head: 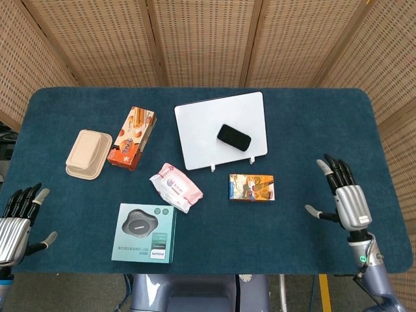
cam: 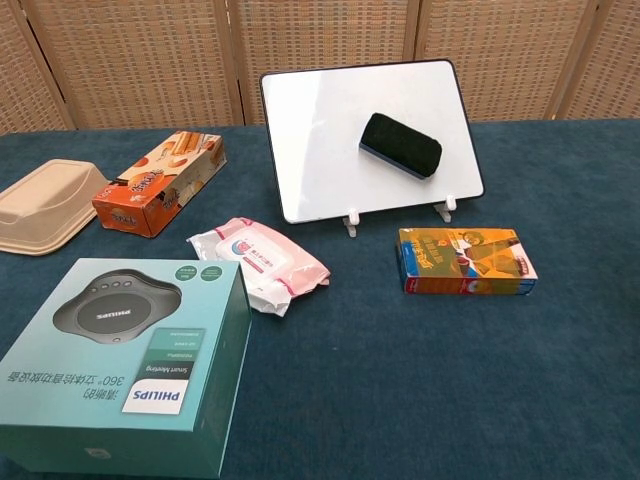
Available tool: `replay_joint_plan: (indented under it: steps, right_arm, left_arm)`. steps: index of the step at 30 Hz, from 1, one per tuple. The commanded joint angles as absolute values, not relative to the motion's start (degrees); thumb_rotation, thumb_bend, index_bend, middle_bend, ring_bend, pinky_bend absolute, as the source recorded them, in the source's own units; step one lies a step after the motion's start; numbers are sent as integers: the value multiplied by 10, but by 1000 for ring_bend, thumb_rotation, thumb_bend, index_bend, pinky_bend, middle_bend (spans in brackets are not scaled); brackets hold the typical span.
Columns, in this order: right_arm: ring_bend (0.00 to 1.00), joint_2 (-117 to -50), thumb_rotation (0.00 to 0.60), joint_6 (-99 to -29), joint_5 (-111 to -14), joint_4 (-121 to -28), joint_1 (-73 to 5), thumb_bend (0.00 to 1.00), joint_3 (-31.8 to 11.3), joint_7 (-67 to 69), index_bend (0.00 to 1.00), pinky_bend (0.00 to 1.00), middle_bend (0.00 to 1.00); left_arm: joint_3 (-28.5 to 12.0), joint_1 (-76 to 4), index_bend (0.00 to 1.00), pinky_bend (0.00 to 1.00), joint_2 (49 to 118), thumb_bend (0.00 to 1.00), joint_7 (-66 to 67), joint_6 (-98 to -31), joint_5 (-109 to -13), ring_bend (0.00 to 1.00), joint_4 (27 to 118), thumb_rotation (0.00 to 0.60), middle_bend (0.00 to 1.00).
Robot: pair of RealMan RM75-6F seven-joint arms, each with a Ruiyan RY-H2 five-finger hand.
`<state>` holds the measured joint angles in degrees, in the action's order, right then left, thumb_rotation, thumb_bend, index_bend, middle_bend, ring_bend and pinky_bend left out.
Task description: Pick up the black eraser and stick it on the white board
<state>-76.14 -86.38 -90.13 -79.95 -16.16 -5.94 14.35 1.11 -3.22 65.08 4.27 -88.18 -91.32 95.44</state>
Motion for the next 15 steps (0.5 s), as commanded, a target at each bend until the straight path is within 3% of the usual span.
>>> replay_joint_plan:
  steps: [1, 15]
  right_arm:
    - [0, -759, 600, -911, -931, -764, -136, 53, -44, 131, 0, 0, 0]
    - [0, -740, 600, -963, -991, -764, -116, 51, -22, 85, 0, 0, 0]
  left_arm:
    - [12, -32, 0, 0, 651, 224, 44, -882, -914, 0, 955, 600, 0]
    - [11, -28, 0, 0, 645, 220, 36, -885, -915, 0, 957, 600, 0]
